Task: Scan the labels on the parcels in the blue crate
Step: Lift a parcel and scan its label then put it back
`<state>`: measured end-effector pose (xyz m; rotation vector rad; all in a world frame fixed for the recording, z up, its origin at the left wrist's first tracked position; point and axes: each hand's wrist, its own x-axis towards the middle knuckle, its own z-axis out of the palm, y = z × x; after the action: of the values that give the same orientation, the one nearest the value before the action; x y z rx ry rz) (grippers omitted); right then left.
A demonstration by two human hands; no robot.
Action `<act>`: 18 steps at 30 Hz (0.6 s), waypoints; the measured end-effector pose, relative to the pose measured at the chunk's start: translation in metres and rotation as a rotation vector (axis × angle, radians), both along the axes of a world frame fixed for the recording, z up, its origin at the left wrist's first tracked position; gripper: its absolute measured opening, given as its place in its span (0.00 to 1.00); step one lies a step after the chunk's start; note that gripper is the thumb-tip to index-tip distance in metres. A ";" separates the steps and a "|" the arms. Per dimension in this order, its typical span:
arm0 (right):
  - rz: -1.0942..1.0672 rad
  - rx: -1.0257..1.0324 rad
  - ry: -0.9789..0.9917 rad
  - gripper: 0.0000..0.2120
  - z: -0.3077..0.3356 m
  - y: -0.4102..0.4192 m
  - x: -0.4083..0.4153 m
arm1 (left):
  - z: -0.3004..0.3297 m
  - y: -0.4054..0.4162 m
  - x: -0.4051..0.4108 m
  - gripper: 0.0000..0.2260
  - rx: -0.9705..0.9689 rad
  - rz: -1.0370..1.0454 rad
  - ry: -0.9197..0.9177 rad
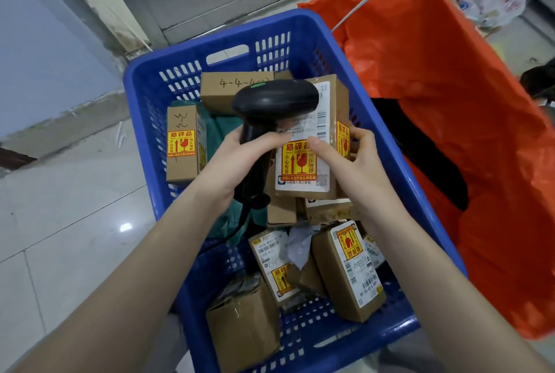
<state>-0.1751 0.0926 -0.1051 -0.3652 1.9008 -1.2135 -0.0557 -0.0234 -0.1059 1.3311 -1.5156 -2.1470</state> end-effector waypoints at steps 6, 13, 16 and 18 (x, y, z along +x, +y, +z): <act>-0.035 0.014 -0.015 0.29 -0.002 -0.002 -0.010 | 0.001 0.001 -0.006 0.10 0.003 -0.021 0.007; -0.039 0.008 0.060 0.29 -0.004 -0.001 -0.021 | 0.004 -0.006 -0.006 0.13 -0.106 -0.040 -0.065; -0.060 -0.014 0.062 0.26 -0.004 0.001 -0.025 | 0.005 -0.009 -0.004 0.17 -0.133 -0.064 -0.065; -0.070 -0.026 0.060 0.25 -0.005 0.002 -0.028 | 0.004 -0.009 -0.005 0.17 -0.142 -0.060 -0.045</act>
<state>-0.2027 0.0945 -0.1101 -0.3552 1.9652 -1.2877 -0.0604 -0.0328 -0.1021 1.3104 -1.7108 -2.0128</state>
